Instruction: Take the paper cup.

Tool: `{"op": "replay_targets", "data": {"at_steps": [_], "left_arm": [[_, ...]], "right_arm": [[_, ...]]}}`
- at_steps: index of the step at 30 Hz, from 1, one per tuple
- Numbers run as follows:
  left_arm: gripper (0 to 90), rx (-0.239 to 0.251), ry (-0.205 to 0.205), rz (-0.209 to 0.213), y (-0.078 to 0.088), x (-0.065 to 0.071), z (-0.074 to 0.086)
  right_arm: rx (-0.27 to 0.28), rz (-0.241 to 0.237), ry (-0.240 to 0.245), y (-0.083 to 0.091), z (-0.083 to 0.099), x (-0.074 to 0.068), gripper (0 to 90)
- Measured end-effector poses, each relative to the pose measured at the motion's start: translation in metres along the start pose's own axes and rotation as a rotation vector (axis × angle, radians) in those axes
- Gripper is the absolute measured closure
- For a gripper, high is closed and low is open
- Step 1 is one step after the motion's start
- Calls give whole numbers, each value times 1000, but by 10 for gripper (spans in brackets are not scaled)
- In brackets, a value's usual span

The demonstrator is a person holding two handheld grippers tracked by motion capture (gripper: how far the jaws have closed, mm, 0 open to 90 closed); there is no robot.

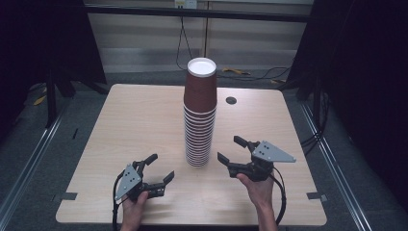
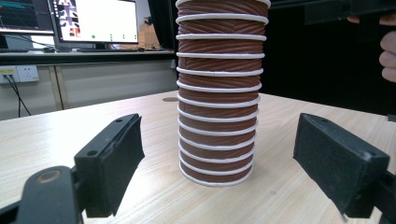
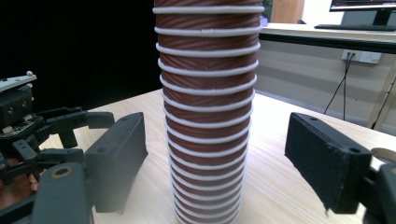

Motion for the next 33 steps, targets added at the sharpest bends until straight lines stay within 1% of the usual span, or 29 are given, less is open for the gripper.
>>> {"op": "replay_targets", "data": {"at_steps": [2,3,5,9,10,11,12,14,16,21,23,27,30,31,33], "left_arm": [[155,0,1,1,0,0,0],[156,0,1,1,0,0,0],[155,-1,0,1,0,0,0],[155,-1,0,2,0,0,0],[155,-1,0,2,0,0,0],[155,-1,0,2,0,0,0],[156,-1,-1,2,0,0,0],[155,-1,0,3,0,0,0],[156,-1,0,4,0,0,0],[155,-1,1,4,0,0,0],[155,-1,0,5,0,0,0],[155,-1,1,5,0,0,0],[155,-1,1,6,0,0,0],[155,-1,1,6,0,0,0],[155,-1,0,6,0,0,0]], "right_arm": [[-10,-2,-5,-1,-5,1,240],[-5,-11,-4,-2,-8,2,240],[-5,-5,-4,-2,-13,4,238],[-9,-15,3,-4,-24,7,237],[-6,-21,8,-4,-28,8,238],[-5,-24,5,-4,-31,8,243],[-8,-38,-5,-5,-35,9,241],[-12,-53,-7,-5,-41,9,247],[-17,-65,-1,-6,-48,11,252],[-27,-101,-9,-7,-64,12,250],[-29,-112,-3,-8,-70,13,250],[-48,-123,-2,-11,-81,14,239],[-48,-130,9,-11,-90,14,237],[-49,-137,6,-11,-93,14,234],[-47,-136,13,-11,-99,14,227]]}}
Point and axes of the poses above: each handheld gripper's, and its own axes: y roughly backward along the jaws, z roughly out of its underside, x roughly to its right, the point moved 1 cm from there along -y, roughly forward along the jaws, and after that the axes turned 14 degrees about -z, right-handed, at the moved point
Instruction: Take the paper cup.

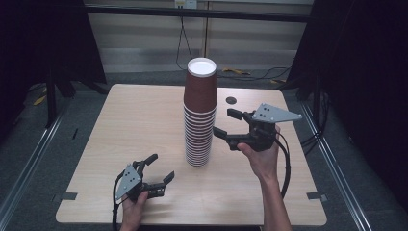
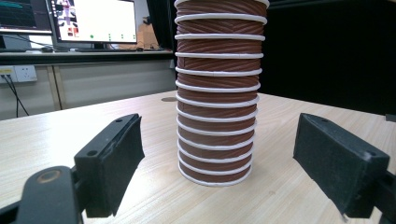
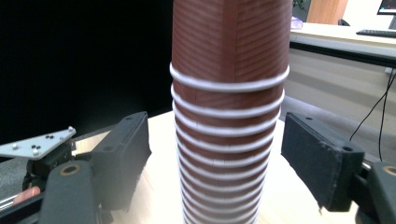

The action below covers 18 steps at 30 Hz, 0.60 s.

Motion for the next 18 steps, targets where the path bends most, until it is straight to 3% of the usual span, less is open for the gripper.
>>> {"op": "replay_targets", "data": {"at_steps": [7,18], "left_arm": [[155,0,0,1,0,0,0],[156,0,1,0,0,0,0]], "right_arm": [[3,-13,3,-1,-18,5,205],[-41,-24,15,-9,-49,7,190]]}}
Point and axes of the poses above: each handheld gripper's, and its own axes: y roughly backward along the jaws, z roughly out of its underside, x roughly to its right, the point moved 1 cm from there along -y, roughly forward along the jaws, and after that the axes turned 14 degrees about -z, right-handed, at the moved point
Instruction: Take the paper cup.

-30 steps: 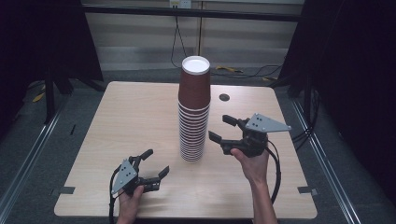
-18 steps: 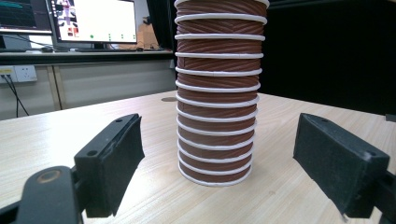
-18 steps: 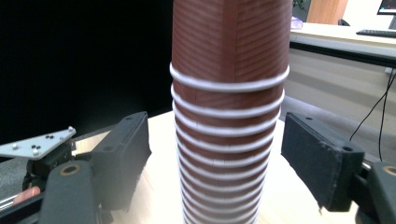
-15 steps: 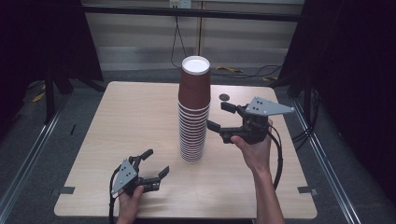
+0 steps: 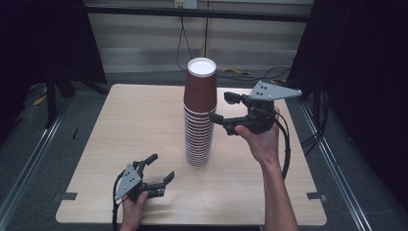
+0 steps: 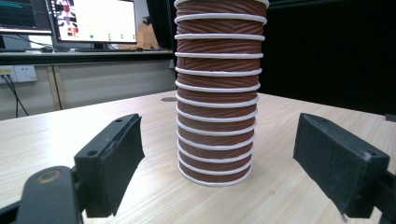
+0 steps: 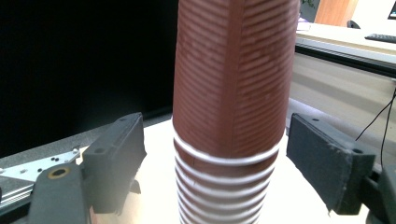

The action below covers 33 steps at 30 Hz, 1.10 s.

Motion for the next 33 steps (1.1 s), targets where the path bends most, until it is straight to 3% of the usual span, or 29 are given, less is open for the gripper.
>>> {"op": "replay_targets", "data": {"at_steps": [3,20,33], "left_arm": [[156,1,-8,2,0,-1,0],[156,1,-7,2,0,0,0],[156,1,-7,2,0,0,0]], "right_arm": [[9,-16,-11,-1,-8,4,185],[-120,-14,3,-23,-37,16,177],[-155,-48,-13,-30,-55,23,157]]}}
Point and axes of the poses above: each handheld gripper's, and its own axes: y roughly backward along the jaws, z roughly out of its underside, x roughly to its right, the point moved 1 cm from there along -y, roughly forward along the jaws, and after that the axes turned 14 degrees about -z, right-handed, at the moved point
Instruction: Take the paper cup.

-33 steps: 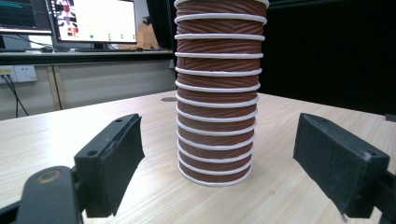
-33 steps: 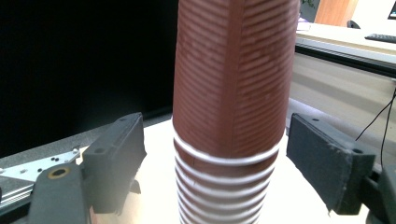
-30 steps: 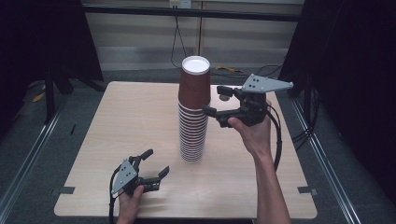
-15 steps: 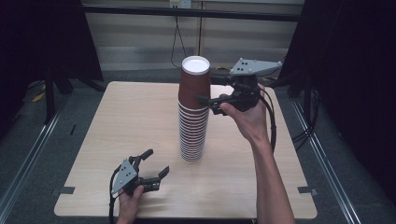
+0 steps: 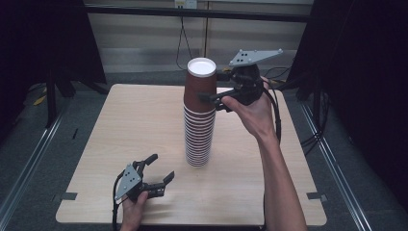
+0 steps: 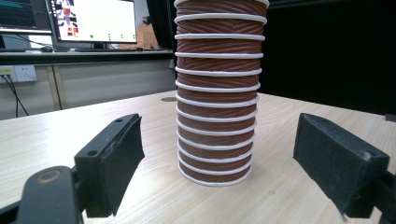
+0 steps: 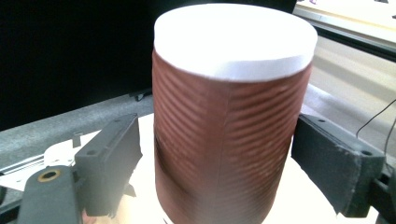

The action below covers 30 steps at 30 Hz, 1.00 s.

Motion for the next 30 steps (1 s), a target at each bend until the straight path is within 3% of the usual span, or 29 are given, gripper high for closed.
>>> {"op": "replay_targets", "data": {"at_steps": [16,30], "left_arm": [[156,-2,0,3,0,0,0],[156,-2,-1,4,0,0,0]], "right_arm": [[-81,3,2,-13,-26,6,183],[-91,1,3,-14,-29,6,206]]}}
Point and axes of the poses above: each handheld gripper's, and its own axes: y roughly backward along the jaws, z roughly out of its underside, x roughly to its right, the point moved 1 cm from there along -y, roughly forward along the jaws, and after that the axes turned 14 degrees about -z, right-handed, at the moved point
